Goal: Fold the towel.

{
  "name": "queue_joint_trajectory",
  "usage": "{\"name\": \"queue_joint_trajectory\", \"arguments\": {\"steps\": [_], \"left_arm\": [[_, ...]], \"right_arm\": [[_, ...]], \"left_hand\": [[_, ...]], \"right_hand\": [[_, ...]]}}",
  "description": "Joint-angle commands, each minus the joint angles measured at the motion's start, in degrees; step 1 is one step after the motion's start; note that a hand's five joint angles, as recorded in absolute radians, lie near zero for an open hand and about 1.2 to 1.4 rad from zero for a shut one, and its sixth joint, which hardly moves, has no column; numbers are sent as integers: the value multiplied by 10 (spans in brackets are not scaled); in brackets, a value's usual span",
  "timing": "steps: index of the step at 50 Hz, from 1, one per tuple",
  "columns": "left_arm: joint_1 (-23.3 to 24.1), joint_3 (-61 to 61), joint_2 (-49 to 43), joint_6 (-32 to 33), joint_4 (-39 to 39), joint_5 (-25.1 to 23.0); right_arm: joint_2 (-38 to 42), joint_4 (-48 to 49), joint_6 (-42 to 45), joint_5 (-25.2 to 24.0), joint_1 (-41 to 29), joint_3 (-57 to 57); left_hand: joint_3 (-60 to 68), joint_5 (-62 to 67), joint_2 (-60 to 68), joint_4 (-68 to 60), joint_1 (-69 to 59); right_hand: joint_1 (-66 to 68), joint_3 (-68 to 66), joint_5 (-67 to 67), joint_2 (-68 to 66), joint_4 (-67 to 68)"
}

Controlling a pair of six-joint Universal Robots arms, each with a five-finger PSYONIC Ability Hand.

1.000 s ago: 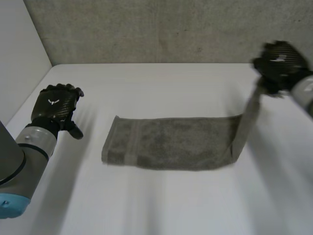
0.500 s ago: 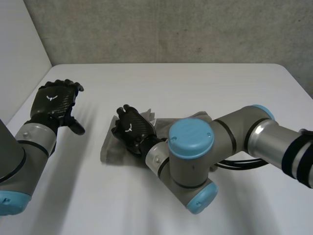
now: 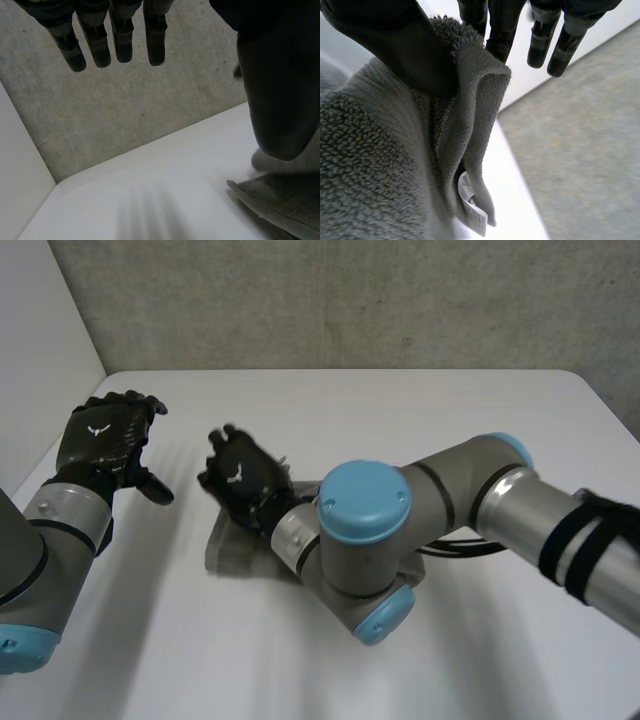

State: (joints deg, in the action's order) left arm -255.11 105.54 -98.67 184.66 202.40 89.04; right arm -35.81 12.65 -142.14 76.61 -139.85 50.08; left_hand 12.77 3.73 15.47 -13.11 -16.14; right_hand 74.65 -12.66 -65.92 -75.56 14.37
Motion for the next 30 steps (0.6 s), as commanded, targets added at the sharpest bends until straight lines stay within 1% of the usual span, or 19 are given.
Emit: {"name": "queue_joint_trajectory", "arguments": {"steps": [1, 2, 3, 5, 7, 8, 10, 11, 12, 13, 15, 16, 18, 24, 25, 26, 27, 29, 30], "left_arm": [[1, 3, 1, 0, 0, 0], [2, 4, 1, 0, 0, 0], [2, 4, 1, 0, 0, 0], [3, 4, 1, 0, 0, 0], [4, 3, 1, 0, 0, 0], [4, 1, 1, 0, 0, 0], [6, 0, 1, 0, 0, 0], [9, -2, 2, 0, 0, 0], [9, -2, 2, 0, 0, 0], [18, -3, 1, -1, 0, 0], [28, -7, 1, -1, 0, -1], [40, -12, 0, -1, 0, -1], [51, -17, -1, -1, 0, -1], [87, -45, -20, -20, 0, 0], [87, -45, -20, -20, 0, 0], [96, -52, -35, -34, 0, -1], [106, -60, -54, -49, 0, -1], [115, -68, -71, -59, -1, 0], [120, -75, -88, -64, -2, 0]], "right_arm": [[24, -19, -9, -20, -2, 5], [24, -19, -9, -20, -2, 5], [15, -18, -9, -23, -2, 20], [-5, -13, -9, -27, 0, 42], [-52, 8, -22, -23, 10, 83], [-52, 8, -22, -23, 10, 84], [-107, 30, -57, -18, 32, 133], [-108, 30, -57, -18, 32, 133], [-143, 36, -82, -18, 44, 162], [-143, 36, -82, -18, 44, 162], [-201, 41, -129, -18, 74, 220], [-202, 41, -129, -18, 74, 220], [-242, 37, -152, -18, 106, 267], [-285, 12, -152, -9, 155, 336], [-298, -2, -151, -6, 176, 360], [-308, -14, -150, -3, 195, 382], [-308, -14, -150, -3, 195, 382], [-322, -33, -149, -1, 229, 424], [-322, -33, -149, -1, 229, 424]], "left_hand": [[-28, -17, -34, 31, 41], [-28, -17, -34, 31, 41], [-28, -17, -34, 31, 41], [-28, -17, -34, 31, 41], [-28, -17, -34, 31, 41], [-28, -17, -34, 31, 41], [-28, -17, -34, 31, 41], [-28, -17, -34, 31, 41], [-28, -17, -34, 31, 41], [-28, -17, -34, 31, 41], [-28, -17, -34, 31, 41], [-28, -17, -34, 31, 41], [-28, -18, -36, 31, 42], [-28, -13, -31, 31, 37], [-28, -13, -31, 31, 37], [-28, -12, -29, 31, 36], [-28, -10, -27, 31, 34], [-28, -8, -26, 31, 32], [-28, -7, -24, 31, 31]], "right_hand": [[-443, 27, 455, 452, -44], [-447, 27, 460, 456, -44], [-646, 27, 659, 656, -44], [-646, 27, 659, 656, -44], [-646, 27, 659, 656, -44], [-646, 27, 659, 656, -44], [-646, 27, 659, 656, -44], [-646, 27, 659, 656, -44], [-646, 27, 659, 656, -44], [-646, 27, 659, 656, -44], [-646, 27, 659, 656, -44], [-646, 27, 659, 656, -44], [-646, 27, 659, 656, -44], [-646, 27, 659, 656, -44], [-646, 27, 659, 656, -44], [-646, 27, 659, 656, -44], [-646, 27, 659, 656, -44], [-646, 27, 659, 656, -44], [-646, 27, 659, 656, -44]]}}
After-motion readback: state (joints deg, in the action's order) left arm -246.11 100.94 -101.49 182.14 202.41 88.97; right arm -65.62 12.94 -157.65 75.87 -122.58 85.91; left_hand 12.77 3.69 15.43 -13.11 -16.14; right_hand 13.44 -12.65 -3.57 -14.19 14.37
